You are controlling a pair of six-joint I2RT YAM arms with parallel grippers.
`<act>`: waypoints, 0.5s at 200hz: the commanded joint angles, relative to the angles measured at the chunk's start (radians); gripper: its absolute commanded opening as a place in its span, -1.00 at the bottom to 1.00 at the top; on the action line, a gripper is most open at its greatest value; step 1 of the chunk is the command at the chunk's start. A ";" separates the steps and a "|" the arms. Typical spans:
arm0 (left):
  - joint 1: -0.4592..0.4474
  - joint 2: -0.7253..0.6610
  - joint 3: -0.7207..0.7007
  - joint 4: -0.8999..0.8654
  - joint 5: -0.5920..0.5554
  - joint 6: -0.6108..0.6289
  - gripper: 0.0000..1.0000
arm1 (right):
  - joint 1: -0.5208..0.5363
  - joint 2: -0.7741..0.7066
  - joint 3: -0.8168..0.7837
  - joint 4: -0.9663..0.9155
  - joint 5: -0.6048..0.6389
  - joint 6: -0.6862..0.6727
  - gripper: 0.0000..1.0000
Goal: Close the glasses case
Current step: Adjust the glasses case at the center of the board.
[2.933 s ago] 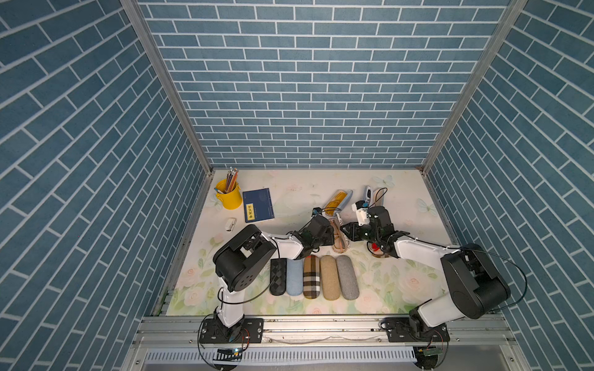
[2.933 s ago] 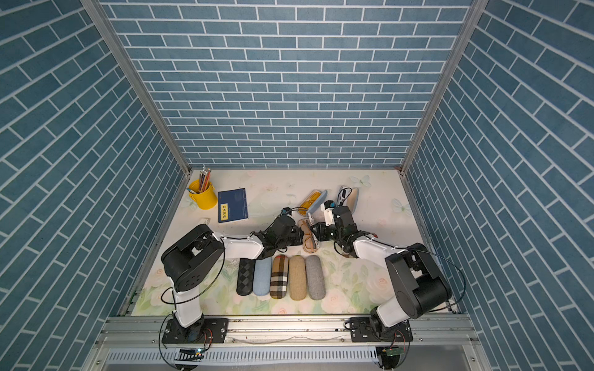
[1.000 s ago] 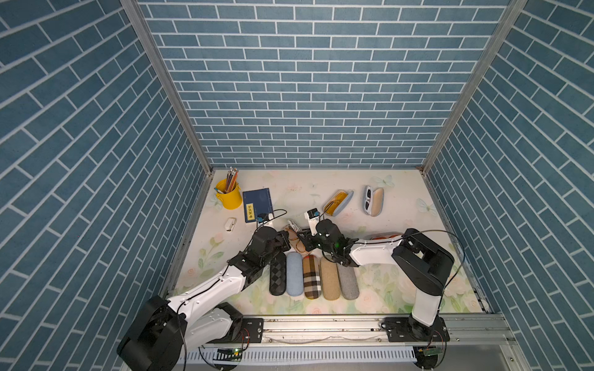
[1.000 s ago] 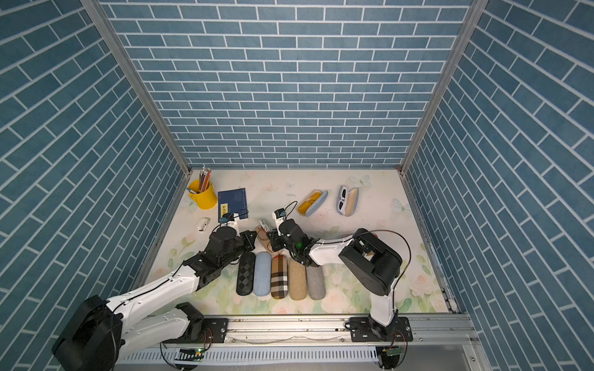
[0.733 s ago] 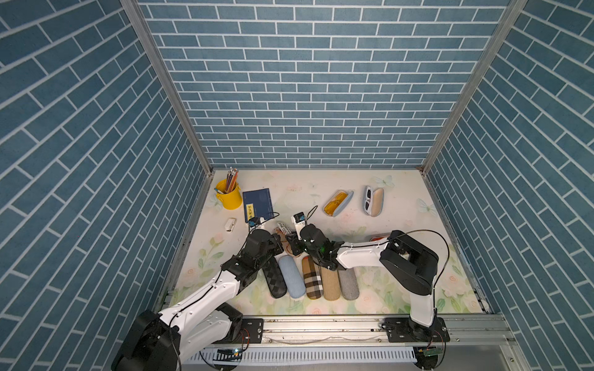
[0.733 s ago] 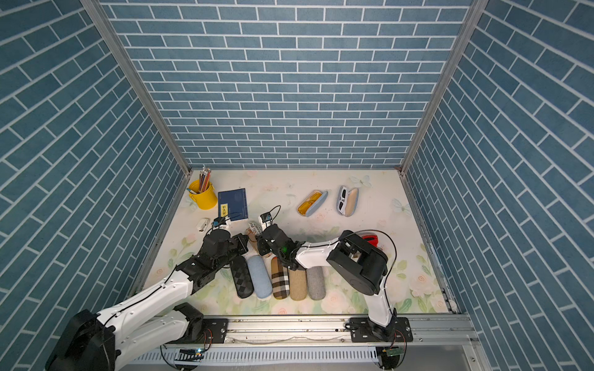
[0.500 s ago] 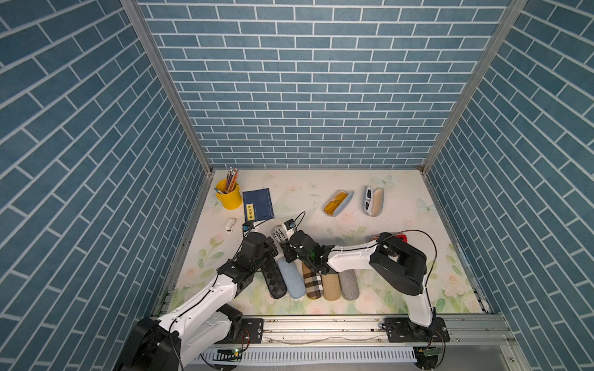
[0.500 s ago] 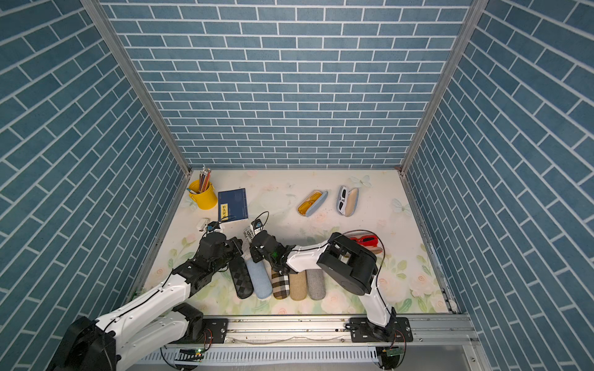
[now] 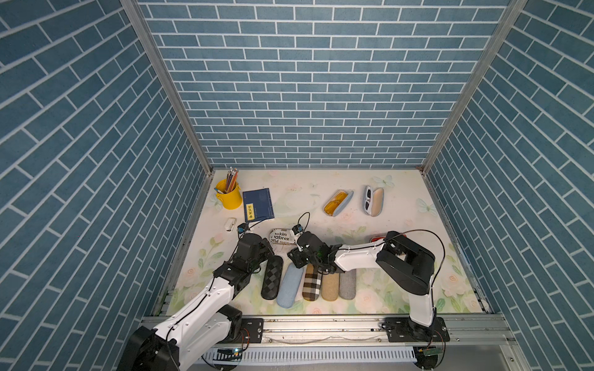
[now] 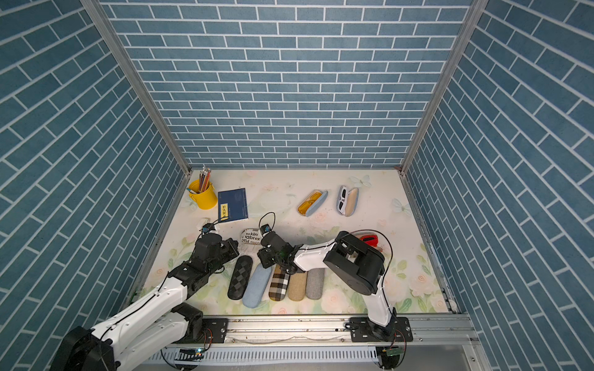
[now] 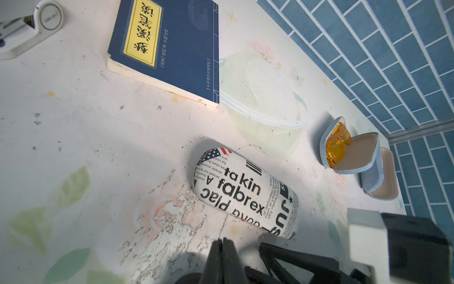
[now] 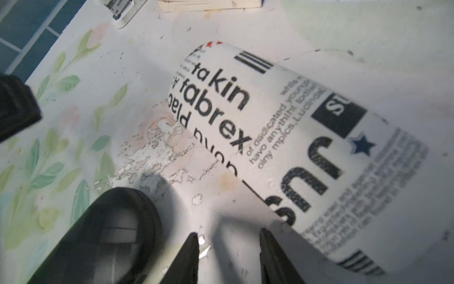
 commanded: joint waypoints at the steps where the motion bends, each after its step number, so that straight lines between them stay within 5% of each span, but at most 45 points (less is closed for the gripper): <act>1: 0.008 0.027 -0.021 0.045 0.028 0.018 -0.89 | -0.029 -0.049 -0.025 -0.069 -0.074 -0.023 -0.17; 100: 0.001 0.348 0.017 0.171 0.006 0.050 -0.91 | -0.227 -0.253 -0.095 -0.122 -0.191 -0.091 -0.14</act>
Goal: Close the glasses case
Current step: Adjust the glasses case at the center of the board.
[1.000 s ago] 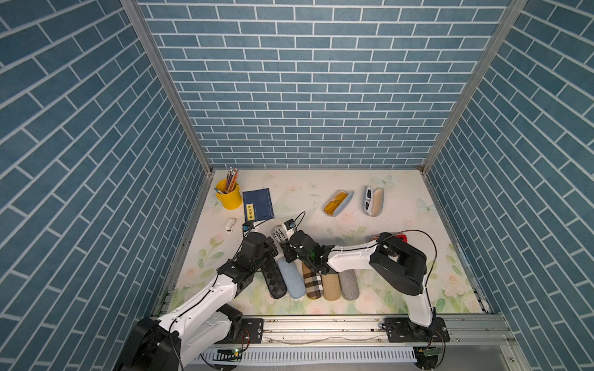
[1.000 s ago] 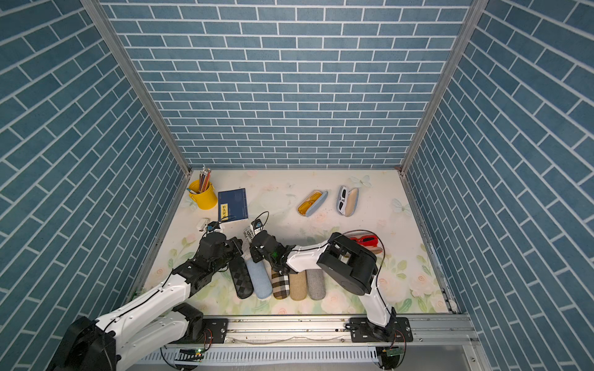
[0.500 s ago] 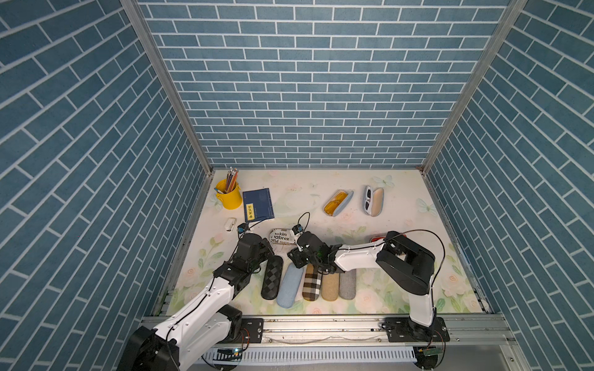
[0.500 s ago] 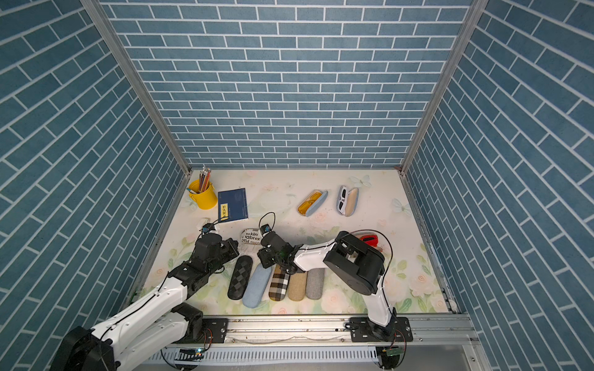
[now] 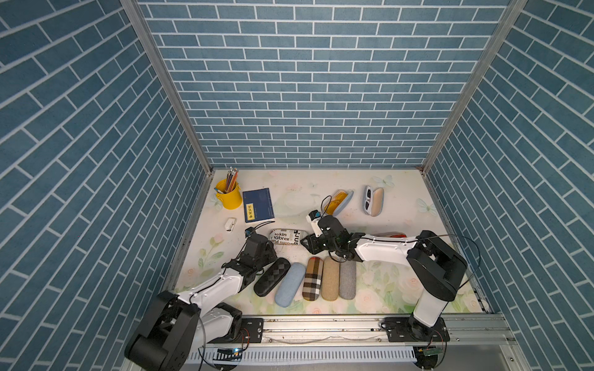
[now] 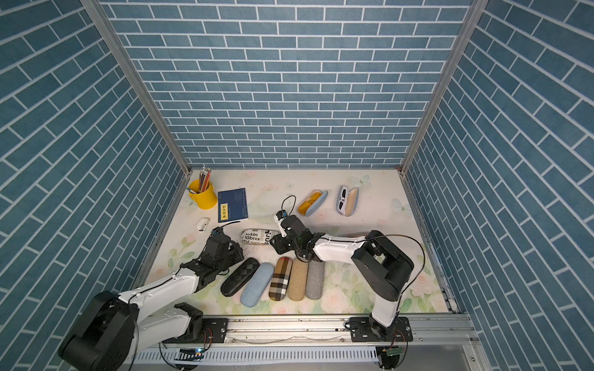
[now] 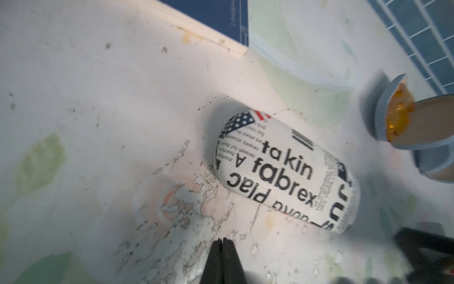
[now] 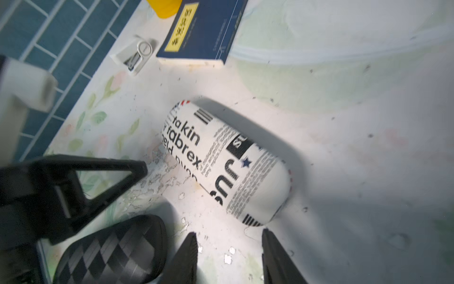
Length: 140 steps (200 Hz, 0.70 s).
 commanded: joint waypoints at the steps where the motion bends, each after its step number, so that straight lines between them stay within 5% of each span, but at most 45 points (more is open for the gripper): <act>1: 0.001 0.071 0.035 0.051 -0.026 0.024 -0.91 | -0.047 -0.021 -0.011 -0.045 -0.058 -0.047 -0.14; 72: 0.002 0.136 -0.006 0.156 0.002 -0.042 -0.92 | -0.099 0.095 0.025 -0.001 -0.148 -0.047 -0.14; 140: -0.011 -0.162 -0.177 0.085 -0.045 -0.165 -0.83 | -0.104 0.140 0.057 0.005 -0.156 -0.035 -0.14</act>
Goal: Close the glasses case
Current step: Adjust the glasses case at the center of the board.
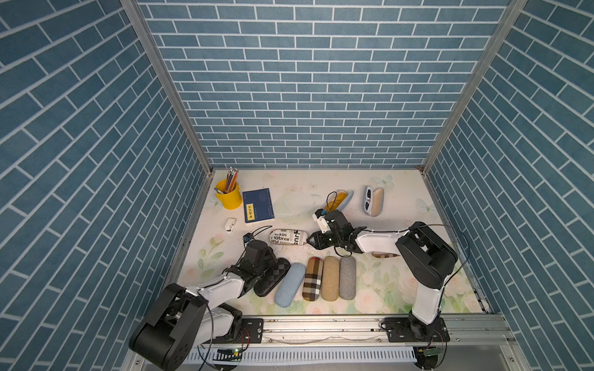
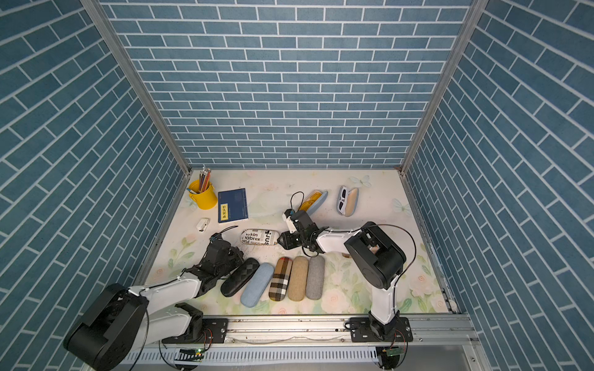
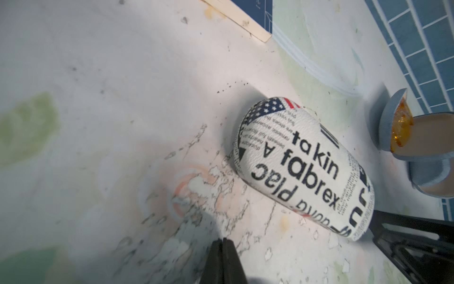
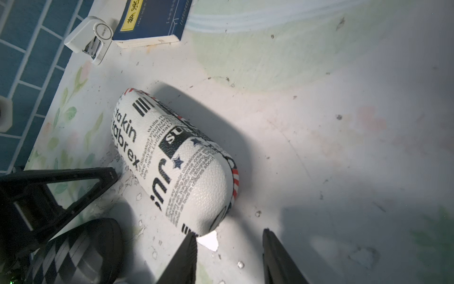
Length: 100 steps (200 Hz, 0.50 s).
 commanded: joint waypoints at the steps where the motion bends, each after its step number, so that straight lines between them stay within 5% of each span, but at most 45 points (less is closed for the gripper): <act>1: -0.004 -0.100 -0.035 -0.083 -0.043 -0.044 -0.83 | -0.004 0.009 0.031 0.009 -0.008 -0.015 -0.14; 44: -0.032 -0.217 -0.070 -0.199 -0.029 -0.055 -0.80 | -0.009 0.026 0.060 0.000 -0.011 -0.006 -0.14; 100: -0.217 -0.215 -0.125 -0.176 -0.072 -0.160 -0.80 | -0.015 0.059 0.126 -0.030 -0.020 0.002 -0.14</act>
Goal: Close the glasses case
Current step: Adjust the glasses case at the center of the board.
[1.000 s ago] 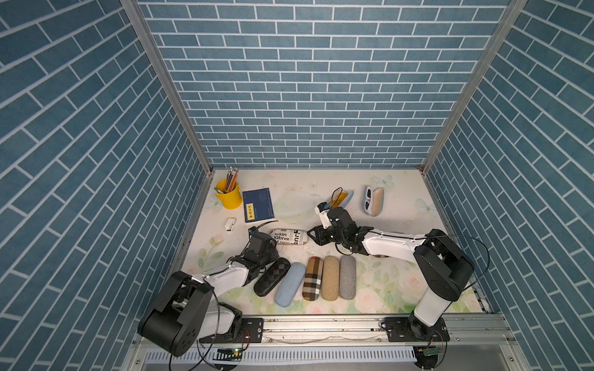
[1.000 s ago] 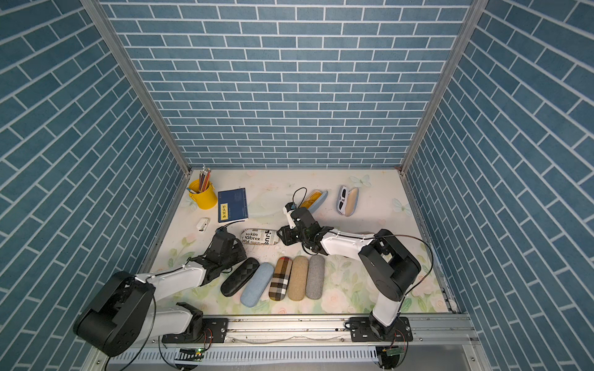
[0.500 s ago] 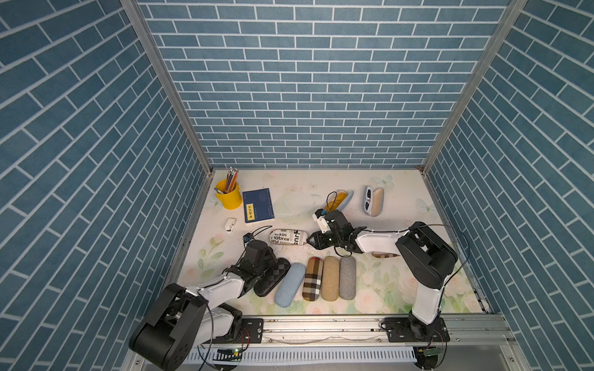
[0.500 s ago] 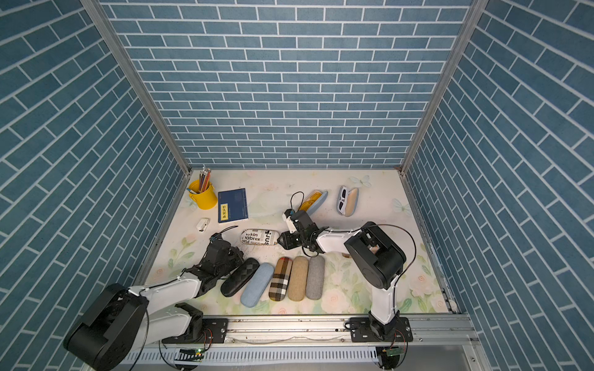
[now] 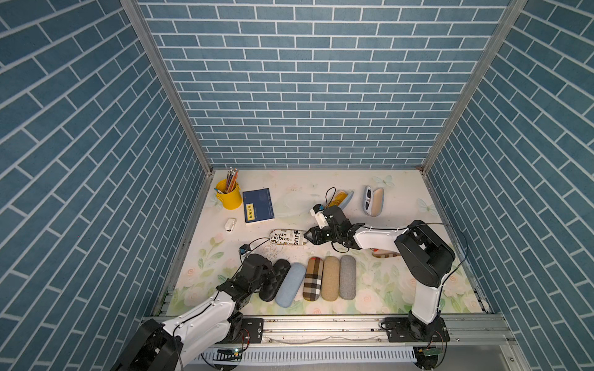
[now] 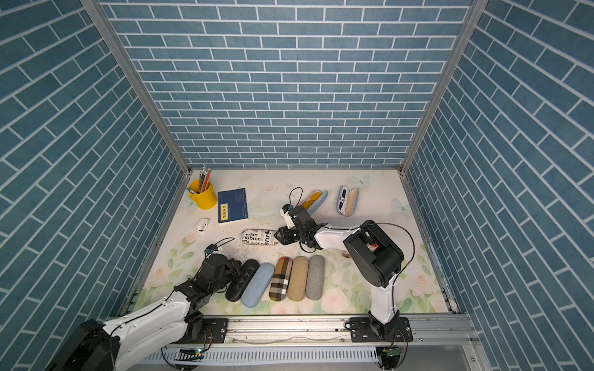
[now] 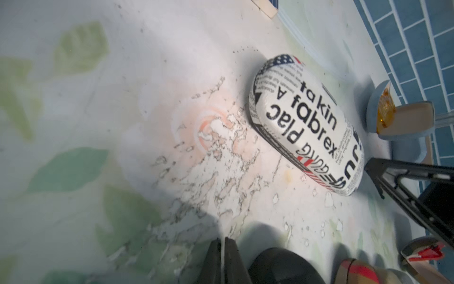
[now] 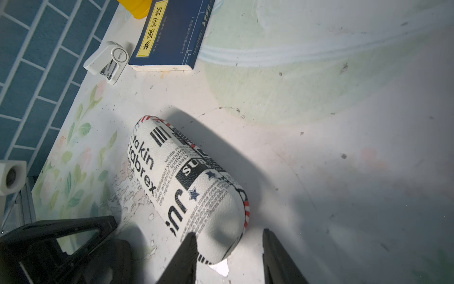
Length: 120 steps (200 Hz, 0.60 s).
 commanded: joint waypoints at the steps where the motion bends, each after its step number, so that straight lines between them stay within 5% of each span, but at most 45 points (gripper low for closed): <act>1: -0.072 0.017 -0.020 -0.048 -0.011 -0.054 -0.80 | -0.008 0.029 0.053 -0.027 -0.014 0.000 -0.14; 57: -0.064 0.083 0.128 -0.156 -0.108 0.019 -0.70 | -0.016 0.082 0.112 -0.060 -0.043 -0.010 -0.14; 120: 0.101 0.350 0.277 -0.089 -0.042 0.196 -0.81 | -0.013 0.102 0.107 -0.043 -0.094 -0.015 -0.21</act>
